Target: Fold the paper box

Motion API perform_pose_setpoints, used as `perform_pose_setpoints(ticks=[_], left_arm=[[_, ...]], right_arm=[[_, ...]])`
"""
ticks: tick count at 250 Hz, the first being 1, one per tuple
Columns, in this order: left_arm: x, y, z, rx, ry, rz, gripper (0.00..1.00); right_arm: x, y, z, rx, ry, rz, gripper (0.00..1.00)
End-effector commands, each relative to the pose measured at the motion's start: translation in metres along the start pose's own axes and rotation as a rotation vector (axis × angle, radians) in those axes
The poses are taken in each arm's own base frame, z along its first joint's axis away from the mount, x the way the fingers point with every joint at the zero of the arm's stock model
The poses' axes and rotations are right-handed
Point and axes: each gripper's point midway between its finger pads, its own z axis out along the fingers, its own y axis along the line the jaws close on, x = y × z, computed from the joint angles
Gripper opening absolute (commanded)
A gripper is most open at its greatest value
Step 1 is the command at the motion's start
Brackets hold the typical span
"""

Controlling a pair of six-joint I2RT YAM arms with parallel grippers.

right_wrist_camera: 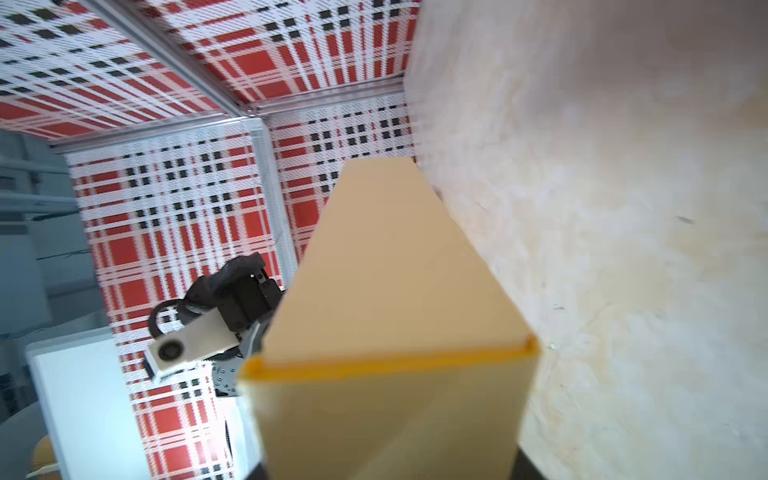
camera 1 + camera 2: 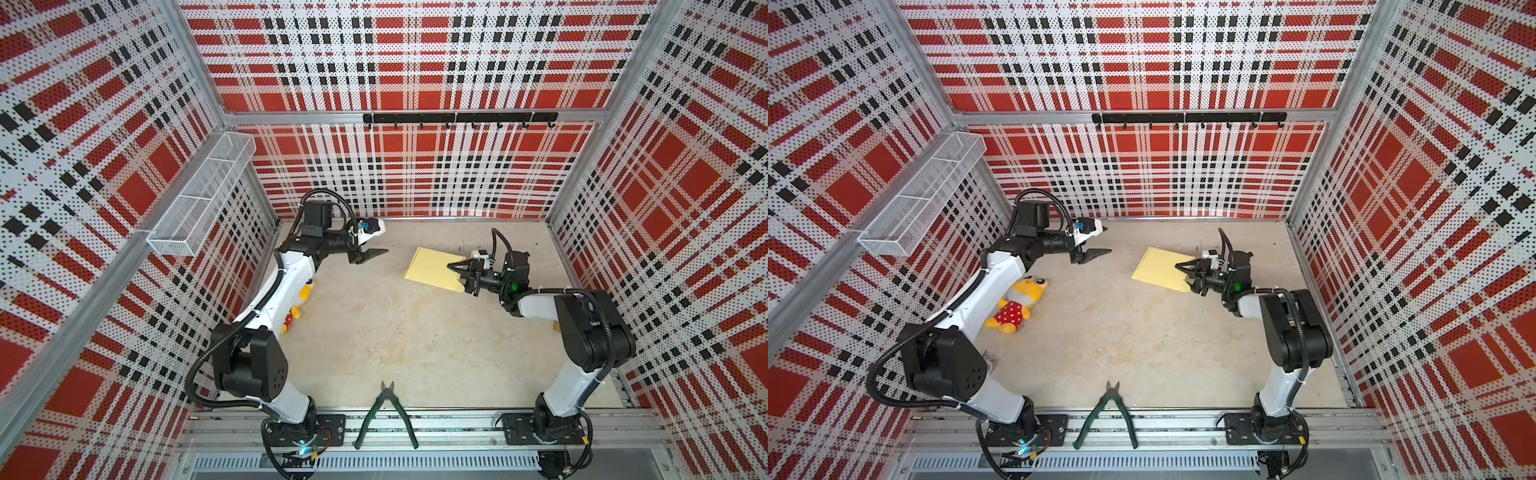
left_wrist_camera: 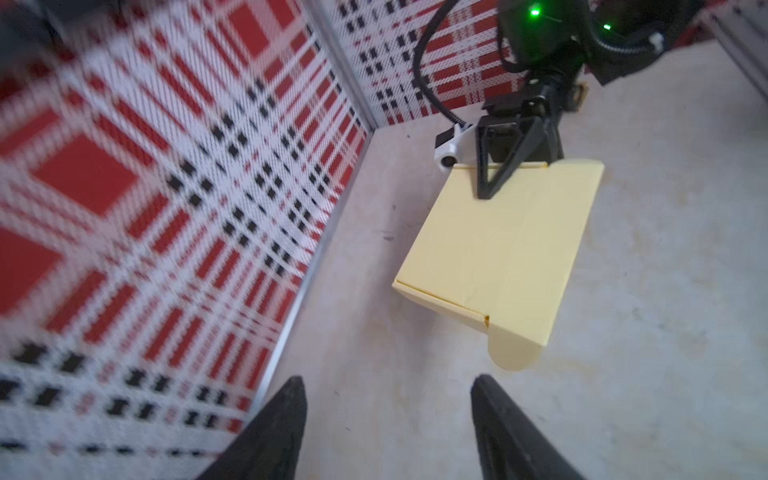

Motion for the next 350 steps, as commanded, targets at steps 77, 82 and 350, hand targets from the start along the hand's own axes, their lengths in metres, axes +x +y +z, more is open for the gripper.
perform_pose_setpoints(ticks=[77,82,350], left_arm=[[0.032,-0.02,0.028,0.062,-0.224,0.968,0.95],[0.034,-0.021,0.03,0.065,-0.229,0.97,0.95],[0.005,-0.076,0.05,0.071,-0.469,0.989,0.54]], right_arm=[[0.033,0.061,0.003,-0.155,0.135,-0.028,0.44],[0.034,0.061,0.004,-0.154,0.137,-0.027,0.44],[0.053,0.045,0.032,-0.122,0.205,0.0,0.47]])
